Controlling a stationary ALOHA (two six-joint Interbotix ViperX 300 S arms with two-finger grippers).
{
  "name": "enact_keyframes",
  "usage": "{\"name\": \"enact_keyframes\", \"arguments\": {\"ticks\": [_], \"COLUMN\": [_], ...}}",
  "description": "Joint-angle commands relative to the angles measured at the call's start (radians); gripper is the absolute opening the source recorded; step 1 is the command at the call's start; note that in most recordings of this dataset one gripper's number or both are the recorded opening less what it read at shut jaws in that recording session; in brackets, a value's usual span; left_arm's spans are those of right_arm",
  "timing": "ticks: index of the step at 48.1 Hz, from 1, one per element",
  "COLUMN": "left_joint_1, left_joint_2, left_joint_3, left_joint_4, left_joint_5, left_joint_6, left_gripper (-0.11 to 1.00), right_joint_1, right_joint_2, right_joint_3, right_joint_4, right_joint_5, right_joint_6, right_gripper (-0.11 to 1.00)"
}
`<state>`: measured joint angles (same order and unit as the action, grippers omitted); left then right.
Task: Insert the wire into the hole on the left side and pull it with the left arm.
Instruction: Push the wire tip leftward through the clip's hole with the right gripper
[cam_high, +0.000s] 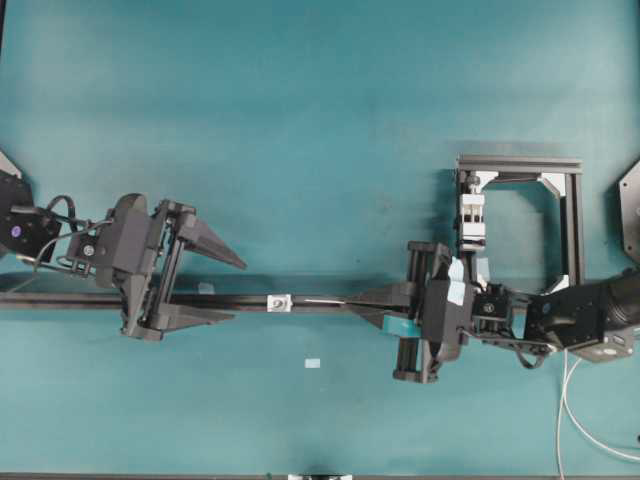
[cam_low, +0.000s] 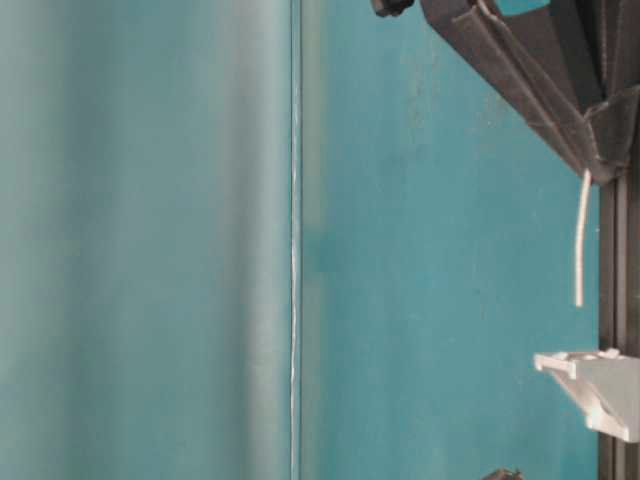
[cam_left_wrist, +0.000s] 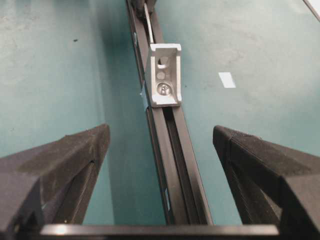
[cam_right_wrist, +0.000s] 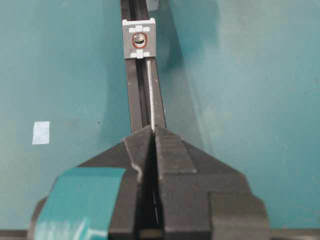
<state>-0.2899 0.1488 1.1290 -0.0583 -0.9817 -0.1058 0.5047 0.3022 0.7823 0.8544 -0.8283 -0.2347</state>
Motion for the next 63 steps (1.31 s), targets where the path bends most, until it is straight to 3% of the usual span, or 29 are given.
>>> {"name": "enact_keyframes", "arguments": {"ticks": [1,63], "left_joint_1": [-0.002,0.002], "left_joint_2": [-0.011,-0.011], "left_joint_3": [-0.011,-0.026], "left_joint_4": [-0.003,0.000], "left_joint_5": [-0.005,0.038], "left_joint_6": [0.003,0.003], "left_gripper": [0.58,0.58], "right_joint_1": [-0.003,-0.055], "right_joint_2": [-0.012,0.025], "right_joint_3": [-0.017,-0.095], "right_joint_4": [-0.005,-0.044], "right_joint_5": [0.002,0.104], "right_joint_6": [-0.003,-0.017], "right_gripper": [0.03,0.03]}}
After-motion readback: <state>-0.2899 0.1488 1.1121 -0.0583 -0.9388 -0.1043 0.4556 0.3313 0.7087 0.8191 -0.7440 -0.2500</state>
